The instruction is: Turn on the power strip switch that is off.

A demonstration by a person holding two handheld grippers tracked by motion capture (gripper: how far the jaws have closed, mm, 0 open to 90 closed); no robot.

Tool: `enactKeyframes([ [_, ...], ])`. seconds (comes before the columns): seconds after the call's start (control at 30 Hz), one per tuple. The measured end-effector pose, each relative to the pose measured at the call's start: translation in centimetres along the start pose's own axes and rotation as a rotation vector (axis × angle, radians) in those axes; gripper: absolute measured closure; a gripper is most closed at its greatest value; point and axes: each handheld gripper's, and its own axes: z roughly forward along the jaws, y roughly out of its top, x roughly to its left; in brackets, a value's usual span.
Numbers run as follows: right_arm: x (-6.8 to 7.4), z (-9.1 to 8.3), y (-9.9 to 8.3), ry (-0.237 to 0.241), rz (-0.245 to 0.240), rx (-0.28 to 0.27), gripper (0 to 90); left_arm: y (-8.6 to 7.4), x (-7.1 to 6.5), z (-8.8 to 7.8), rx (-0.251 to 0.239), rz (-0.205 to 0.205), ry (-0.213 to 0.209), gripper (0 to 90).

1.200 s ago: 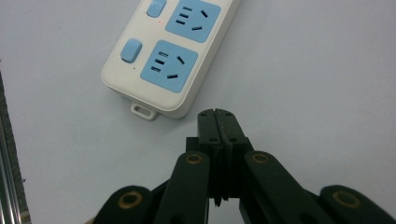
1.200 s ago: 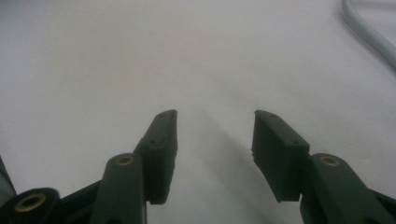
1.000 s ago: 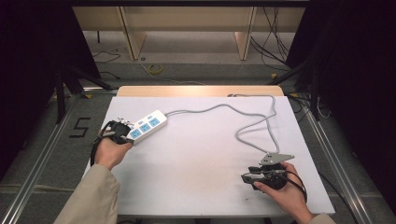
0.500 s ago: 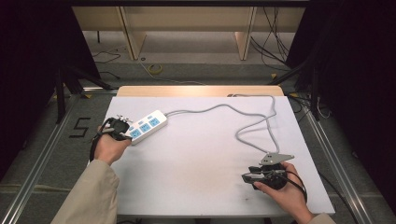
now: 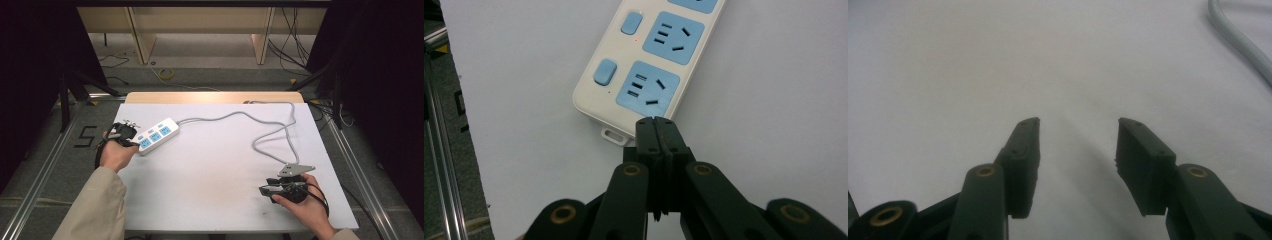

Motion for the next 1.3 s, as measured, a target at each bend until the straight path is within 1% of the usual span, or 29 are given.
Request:
enactKeyframes([
  [0.03,0.0,0.0,0.0,-0.001,-0.001,-0.001,53.2,0.0,0.1,0.0,0.002,0.005,0.002,89.7],
  [0.13,0.0,0.0,0.0,-0.002,-0.001,0.0,53.2,0.0,0.2,0.1,-0.001,-0.001,0.003,89.7],
  [0.3,0.0,0.0,0.0,-0.003,-0.002,-0.001,53.2,0.1,0.4,0.3,0.005,0.001,0.005,89.7],
  [0.4,0.0,0.0,0.0,-0.003,-0.004,-0.002,53.2,0.1,0.5,0.5,-0.001,-0.004,0.008,89.7],
  [0.63,0.0,0.0,0.0,-0.003,-0.004,-0.003,53.2,0.4,1.0,0.7,0.009,0.002,0.014,89.7],
  [0.8,0.0,0.0,0.0,-0.004,-0.002,-0.001,53.3,0.6,1.2,0.7,0.003,-0.003,0.02,89.7],
  [1.2,-0.1,0.0,0.0,-0.002,-0.001,-0.003,53.0,0.7,2.0,1.4,0.026,-0.011,0.022,89.7],
  [1.3,-0.1,0.0,0.0,-0.001,0.001,0.0,53.1,0.8,2.1,1.5,0.023,-0.013,0.024,89.7],
])
